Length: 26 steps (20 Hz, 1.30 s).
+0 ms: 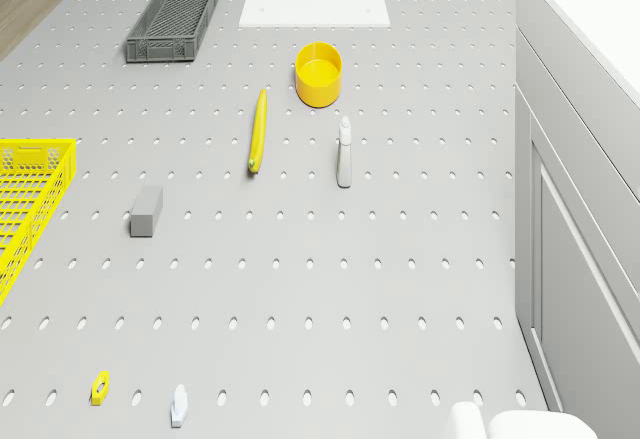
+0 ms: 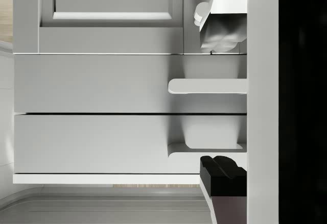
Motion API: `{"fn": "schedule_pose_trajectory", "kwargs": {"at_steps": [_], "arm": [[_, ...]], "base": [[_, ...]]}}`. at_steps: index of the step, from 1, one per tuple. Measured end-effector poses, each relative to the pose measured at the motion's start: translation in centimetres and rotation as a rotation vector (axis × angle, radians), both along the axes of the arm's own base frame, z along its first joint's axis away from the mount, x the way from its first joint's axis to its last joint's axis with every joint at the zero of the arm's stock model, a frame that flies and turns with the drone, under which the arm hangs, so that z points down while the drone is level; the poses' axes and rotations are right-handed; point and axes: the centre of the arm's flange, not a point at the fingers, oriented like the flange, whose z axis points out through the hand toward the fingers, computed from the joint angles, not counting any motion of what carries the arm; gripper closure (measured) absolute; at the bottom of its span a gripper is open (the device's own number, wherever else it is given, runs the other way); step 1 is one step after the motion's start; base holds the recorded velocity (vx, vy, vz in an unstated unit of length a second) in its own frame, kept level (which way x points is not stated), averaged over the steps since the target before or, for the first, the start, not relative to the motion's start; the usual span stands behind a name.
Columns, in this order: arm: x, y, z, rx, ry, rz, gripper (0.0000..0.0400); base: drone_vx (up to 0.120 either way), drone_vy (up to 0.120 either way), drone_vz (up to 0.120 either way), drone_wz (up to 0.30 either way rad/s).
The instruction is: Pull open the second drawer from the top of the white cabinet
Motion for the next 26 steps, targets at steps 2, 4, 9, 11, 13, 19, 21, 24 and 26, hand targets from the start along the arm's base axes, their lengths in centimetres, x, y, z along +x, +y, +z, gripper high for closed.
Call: {"fn": "schedule_pose_trajectory", "kwargs": {"at_steps": [2,4,9,11,13,19,21,24,26], "arm": [[0.0,0.3,0.7,0.0,0.0,0.0,0.01],[0.0,0.6,1.3,0.0,0.0,0.0,0.01],[0.0,1.5,2.1,0.0,0.0,0.0,0.01],[0.0,1.8,2.2,0.0,0.0,0.0,0.01],[0.0,2.0,2.3,0.0,0.0,0.0,0.01],[0.1,2.2,2.5,0.0,0.0,0.0,0.01],[0.5,2.2,2.5,0.0,0.0,0.0,0.01],[1.5,2.2,2.5,0.001,0.0,0.0,0.01],[2.3,2.3,2.5,0.001,0.0,0.0,0.01]], "base": [[0.0,0.0,0.0,0.0],[0.0,0.0,0.0,0.0],[0.0,0.0,0.0,0.0],[0.0,0.0,0.0,0.0],[0.0,-0.12,0.0,0.0],[0.0,-0.047,0.0,0.0],[0.0,0.0,0.0,0.0],[0.0,0.0,0.0,0.0],[0.0,0.0,0.0,0.0]]}}
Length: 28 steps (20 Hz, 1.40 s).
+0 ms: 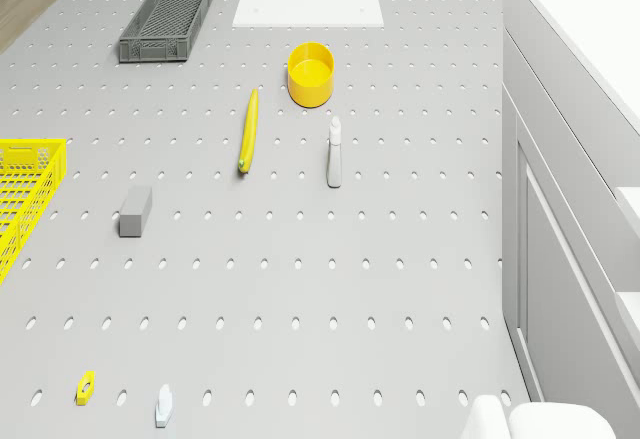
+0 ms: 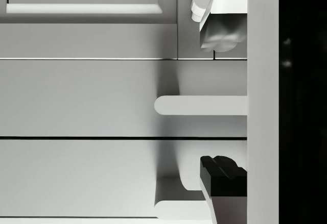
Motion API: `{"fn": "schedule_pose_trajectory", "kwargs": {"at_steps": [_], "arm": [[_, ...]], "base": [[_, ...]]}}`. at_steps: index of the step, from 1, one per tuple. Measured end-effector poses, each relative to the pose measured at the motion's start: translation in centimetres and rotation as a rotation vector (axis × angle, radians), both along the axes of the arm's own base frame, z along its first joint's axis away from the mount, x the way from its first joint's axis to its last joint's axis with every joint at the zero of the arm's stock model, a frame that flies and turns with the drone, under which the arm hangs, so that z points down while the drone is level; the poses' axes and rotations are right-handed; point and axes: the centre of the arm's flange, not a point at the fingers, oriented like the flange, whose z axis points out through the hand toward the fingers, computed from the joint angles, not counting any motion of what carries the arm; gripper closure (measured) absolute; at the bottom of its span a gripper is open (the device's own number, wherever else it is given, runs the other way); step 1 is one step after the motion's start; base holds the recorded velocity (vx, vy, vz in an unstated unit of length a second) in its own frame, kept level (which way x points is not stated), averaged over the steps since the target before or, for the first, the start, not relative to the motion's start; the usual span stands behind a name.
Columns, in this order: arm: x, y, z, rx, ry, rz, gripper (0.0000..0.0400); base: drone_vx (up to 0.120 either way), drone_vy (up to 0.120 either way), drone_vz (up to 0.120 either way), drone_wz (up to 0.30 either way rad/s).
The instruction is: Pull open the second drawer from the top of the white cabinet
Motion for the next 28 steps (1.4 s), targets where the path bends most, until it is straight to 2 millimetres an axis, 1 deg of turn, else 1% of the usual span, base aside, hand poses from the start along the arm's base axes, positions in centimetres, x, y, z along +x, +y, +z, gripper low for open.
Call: {"fn": "schedule_pose_trajectory", "kwargs": {"at_steps": [3,8,17,28], "arm": [[0.9,0.1,0.0,0.0,0.0,0.0,0.01],[1.7,1.2,0.0,0.0,0.0,0.0,0.01],[2.0,4.2,0.0,0.0,0.0,0.0,0.01],[2.1,7.2,0.0,0.0,0.0,0.0,0.01]], "base": [[0.0,0.0,0.0,0.0],[0.0,0.0,0.0,0.0],[0.0,0.0,0.0,0.0],[0.0,0.0,0.0,0.0]]}}
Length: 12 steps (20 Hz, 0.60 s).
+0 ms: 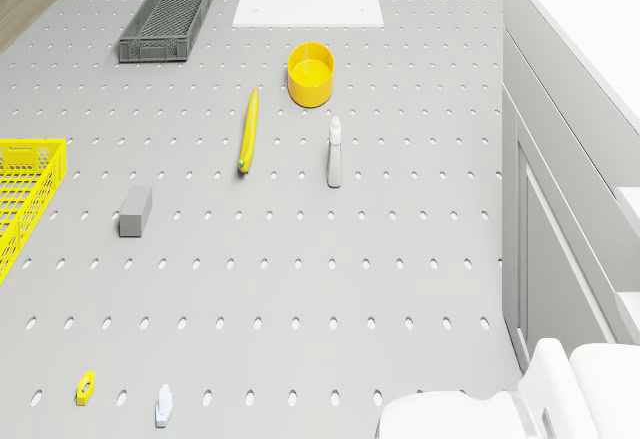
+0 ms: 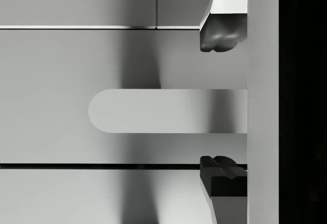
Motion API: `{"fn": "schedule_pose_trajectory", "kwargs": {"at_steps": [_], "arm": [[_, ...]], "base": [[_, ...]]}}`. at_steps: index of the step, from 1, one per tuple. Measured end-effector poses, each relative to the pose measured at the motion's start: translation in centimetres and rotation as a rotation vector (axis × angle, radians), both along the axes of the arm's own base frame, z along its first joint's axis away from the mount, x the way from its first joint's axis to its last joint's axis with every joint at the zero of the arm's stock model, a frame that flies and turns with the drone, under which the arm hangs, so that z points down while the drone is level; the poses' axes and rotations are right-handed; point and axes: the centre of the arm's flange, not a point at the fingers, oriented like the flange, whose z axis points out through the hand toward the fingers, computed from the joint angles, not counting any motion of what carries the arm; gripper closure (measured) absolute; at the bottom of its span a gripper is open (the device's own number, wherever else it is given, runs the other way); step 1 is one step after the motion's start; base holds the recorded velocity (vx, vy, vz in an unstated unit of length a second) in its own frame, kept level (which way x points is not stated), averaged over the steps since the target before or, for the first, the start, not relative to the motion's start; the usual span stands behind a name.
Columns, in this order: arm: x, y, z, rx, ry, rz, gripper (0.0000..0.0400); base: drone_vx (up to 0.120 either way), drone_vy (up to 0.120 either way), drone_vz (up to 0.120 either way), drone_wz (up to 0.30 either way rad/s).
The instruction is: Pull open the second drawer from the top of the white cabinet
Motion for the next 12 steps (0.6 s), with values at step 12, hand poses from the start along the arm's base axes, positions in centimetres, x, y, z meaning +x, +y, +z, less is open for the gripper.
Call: {"fn": "schedule_pose_trajectory", "kwargs": {"at_steps": [12], "arm": [[0.02,1.12,-0.02,0.0,0.0,0.0,0.01]], "base": [[0.0,0.0,0.0,0.0]]}}
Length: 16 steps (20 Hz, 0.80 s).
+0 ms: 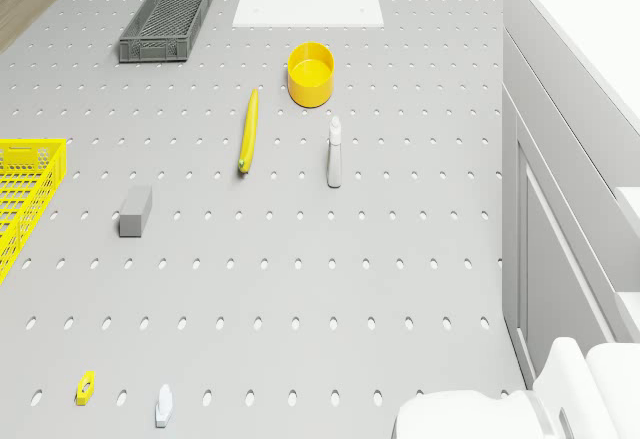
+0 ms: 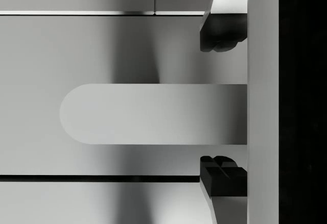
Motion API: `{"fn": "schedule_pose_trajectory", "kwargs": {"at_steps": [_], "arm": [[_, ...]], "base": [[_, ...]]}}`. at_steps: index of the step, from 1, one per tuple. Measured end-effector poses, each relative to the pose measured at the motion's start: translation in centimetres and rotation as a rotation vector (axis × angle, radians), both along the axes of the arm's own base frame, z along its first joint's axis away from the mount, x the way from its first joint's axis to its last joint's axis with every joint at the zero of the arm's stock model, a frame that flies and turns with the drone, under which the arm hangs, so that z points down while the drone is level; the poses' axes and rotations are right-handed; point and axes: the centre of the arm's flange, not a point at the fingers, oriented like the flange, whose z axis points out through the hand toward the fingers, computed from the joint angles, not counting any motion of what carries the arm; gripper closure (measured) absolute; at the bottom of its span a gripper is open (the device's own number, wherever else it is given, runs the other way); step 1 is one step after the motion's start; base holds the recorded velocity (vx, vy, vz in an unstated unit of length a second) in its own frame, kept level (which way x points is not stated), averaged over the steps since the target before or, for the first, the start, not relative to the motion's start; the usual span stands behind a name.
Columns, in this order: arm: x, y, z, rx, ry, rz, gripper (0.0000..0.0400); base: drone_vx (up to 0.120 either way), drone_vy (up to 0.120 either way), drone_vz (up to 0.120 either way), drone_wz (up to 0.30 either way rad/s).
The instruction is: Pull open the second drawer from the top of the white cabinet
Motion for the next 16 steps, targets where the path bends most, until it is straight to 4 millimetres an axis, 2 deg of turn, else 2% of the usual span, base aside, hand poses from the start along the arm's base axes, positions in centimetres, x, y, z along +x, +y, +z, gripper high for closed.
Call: {"fn": "schedule_pose_trajectory", "kwargs": {"at_steps": [7,9,11,14,15,16], "arm": [[0.0,0.26,0.0,0.0,0.0,0.0,0.01],[0.0,0.34,0.0,0.0,0.0,0.0,0.0179],[0.01,0.39,0.0,0.0,0.0,0.0,0.0226],[0.01,0.43,0.0,0.0,0.001,0.0,0.0264],[-0.05,0.4,0.22,-0.006,0.001,0.0,0.0248],[-0.04,0.41,0.17,-0.007,0.002,0.0,0.0254]], "base": [[0.0,0.0,0.0,0.0],[0.0,0.0,0.0,0.0],[0.0,0.0,0.0,0.0],[0.0,0.0,0.0,0.0],[0.0,0.0,0.0,0.0],[0.0,0.0,0.0,0.0]]}}
